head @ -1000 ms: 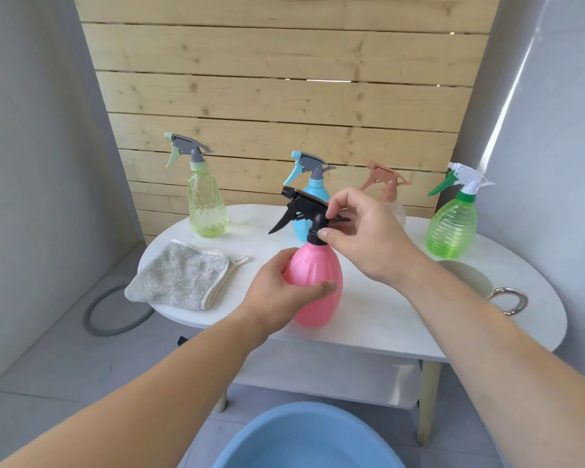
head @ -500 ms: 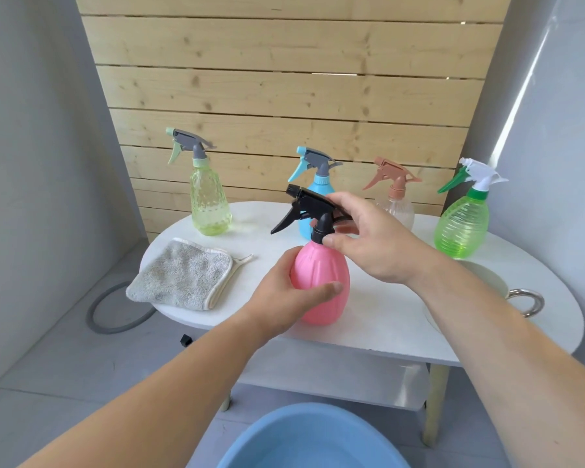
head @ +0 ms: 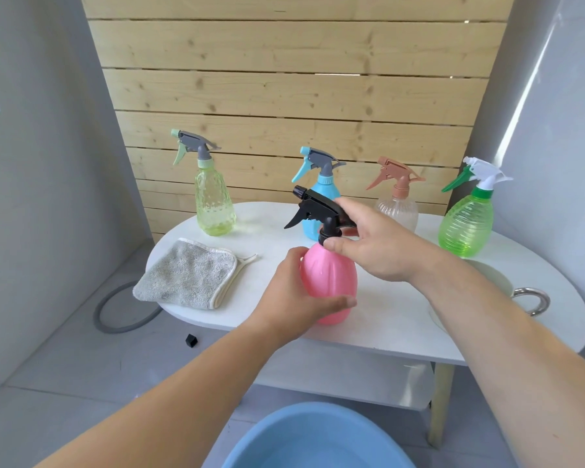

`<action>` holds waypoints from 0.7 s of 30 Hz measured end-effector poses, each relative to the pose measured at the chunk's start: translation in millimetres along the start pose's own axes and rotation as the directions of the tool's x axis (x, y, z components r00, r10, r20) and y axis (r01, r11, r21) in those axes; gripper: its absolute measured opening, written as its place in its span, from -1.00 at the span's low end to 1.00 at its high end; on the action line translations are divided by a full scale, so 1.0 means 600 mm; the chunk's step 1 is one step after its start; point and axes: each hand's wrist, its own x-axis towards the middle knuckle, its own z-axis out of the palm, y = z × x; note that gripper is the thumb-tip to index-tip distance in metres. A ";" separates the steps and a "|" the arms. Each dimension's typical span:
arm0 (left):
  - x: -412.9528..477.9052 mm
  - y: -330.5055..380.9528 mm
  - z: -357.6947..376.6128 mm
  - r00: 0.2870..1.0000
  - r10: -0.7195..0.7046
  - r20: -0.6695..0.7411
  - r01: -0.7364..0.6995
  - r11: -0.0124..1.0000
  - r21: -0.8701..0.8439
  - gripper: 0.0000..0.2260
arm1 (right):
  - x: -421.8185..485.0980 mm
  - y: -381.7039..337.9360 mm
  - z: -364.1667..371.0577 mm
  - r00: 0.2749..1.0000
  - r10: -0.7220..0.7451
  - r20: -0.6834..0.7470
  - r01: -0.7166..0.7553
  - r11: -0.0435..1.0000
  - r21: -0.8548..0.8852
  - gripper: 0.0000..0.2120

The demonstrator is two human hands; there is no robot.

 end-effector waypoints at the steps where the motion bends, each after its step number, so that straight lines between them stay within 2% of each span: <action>1: 0.001 -0.001 0.000 1.000 -0.001 0.013 0.001 1.000 -0.007 -0.19 | -0.001 0.001 -0.002 1.000 -0.004 0.004 0.003 0.999 0.044 -0.77; 4: 0.005 0.000 -0.006 0.997 0.004 0.072 -0.004 1.000 -0.002 -0.16 | -0.007 0.005 -0.008 1.000 0.007 -0.004 -0.006 0.978 0.209 -0.62; 7: 0.007 0.002 -0.002 1.000 0.019 -0.016 -0.018 0.999 0.041 -0.22 | -0.009 0.012 -0.009 1.000 0.027 -0.013 -0.022 0.958 0.287 -0.62; 9: 0.008 0.002 0.005 0.999 0.005 -0.047 -0.001 0.996 0.086 -0.09 | -0.007 0.015 -0.007 0.999 0.030 -0.035 -0.019 0.958 0.285 -0.65; 10: 0.009 0.001 0.007 1.000 -0.010 -0.019 0.011 0.998 0.066 -0.06 | -0.006 0.016 -0.006 0.998 0.031 -0.050 -0.016 0.959 0.284 -0.67; 13: 0.013 0.001 -0.002 0.997 -0.002 0.076 0.003 1.000 -0.009 -0.13 | -0.005 0.020 -0.001 0.996 0.025 -0.083 -0.002 0.963 0.269 -0.70; 16: 0.016 0.000 -0.006 1.000 0.000 -0.011 0.001 0.998 0.065 -0.02 | -0.006 0.024 -0.002 0.995 0.023 -0.094 0.000 0.970 0.243 -0.70; 18: 0.015 0.002 0.001 1.000 0.001 0.015 -0.002 0.998 0.070 0.02 | -0.006 0.024 -0.003 0.995 0.021 -0.095 0.003 0.969 0.246 -0.70; 21: 0.016 0.004 -0.001 0.996 0.018 0.090 -0.021 0.999 0.036 -0.15 | -0.007 0.023 -0.002 0.996 0.021 -0.087 0.001 0.968 0.252 -0.70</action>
